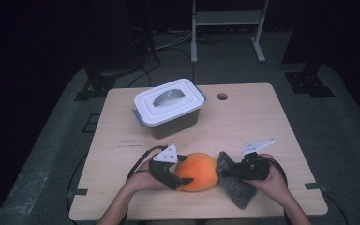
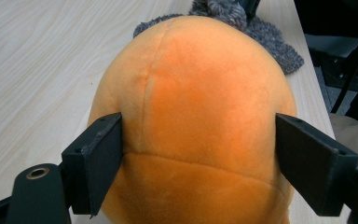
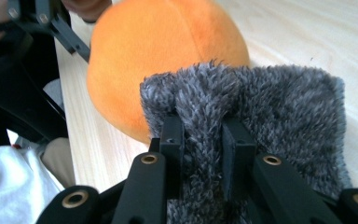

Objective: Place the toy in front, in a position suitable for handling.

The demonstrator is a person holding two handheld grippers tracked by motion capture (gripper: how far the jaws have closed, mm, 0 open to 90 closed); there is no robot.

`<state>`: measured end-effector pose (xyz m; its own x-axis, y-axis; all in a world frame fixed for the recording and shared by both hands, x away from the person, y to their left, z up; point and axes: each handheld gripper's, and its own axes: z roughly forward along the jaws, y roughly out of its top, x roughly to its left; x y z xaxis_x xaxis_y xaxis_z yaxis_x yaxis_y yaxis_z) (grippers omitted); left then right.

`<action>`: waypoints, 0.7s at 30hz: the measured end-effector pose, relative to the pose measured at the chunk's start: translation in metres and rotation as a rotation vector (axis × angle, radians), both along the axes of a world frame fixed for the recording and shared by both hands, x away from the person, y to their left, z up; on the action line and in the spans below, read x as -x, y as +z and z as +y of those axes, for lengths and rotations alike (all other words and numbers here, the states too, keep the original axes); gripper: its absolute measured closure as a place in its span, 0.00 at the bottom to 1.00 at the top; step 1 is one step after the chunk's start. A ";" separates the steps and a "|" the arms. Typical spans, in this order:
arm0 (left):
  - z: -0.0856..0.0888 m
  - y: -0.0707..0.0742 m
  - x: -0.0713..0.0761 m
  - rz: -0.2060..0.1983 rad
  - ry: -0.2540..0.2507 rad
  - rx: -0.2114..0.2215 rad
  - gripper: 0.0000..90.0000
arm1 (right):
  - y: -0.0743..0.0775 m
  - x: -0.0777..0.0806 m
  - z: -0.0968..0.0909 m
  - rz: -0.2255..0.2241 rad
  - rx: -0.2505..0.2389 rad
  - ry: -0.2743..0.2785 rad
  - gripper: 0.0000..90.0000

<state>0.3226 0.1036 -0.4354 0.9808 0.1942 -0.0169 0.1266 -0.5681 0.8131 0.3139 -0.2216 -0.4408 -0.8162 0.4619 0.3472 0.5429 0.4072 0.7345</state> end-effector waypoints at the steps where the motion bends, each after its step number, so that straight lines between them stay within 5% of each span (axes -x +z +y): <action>1: -0.001 0.000 0.001 -0.005 -0.002 -0.004 0.20 | 0.004 0.001 0.000 -0.015 -0.009 -0.007 0.81; 5: -0.004 0.003 0.004 -0.010 -0.013 -0.020 0.20 | 0.017 0.003 0.005 -0.057 -0.098 0.014 0.81; 8: -0.004 0.009 0.003 0.005 -0.020 -0.011 0.17 | 0.008 0.006 0.016 -0.056 -0.034 0.062 0.81; 13: -0.004 0.011 -0.002 0.051 0.013 0.007 0.16 | 0.006 0.009 0.013 -0.043 -0.016 0.077 0.81; 17: -0.007 0.009 0.002 0.018 0.009 0.001 0.27 | 0.015 0.010 0.010 -0.067 -0.021 0.064 0.81; 21: -0.015 0.011 0.011 -0.035 -0.049 -0.011 0.29 | 0.030 0.013 0.018 -0.127 -0.082 0.059 0.81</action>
<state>0.3111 0.0881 -0.4248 0.9891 0.1459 0.0192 0.0701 -0.5821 0.8101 0.3005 -0.2036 -0.4106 -0.8810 0.3859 0.2738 0.4202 0.3720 0.8277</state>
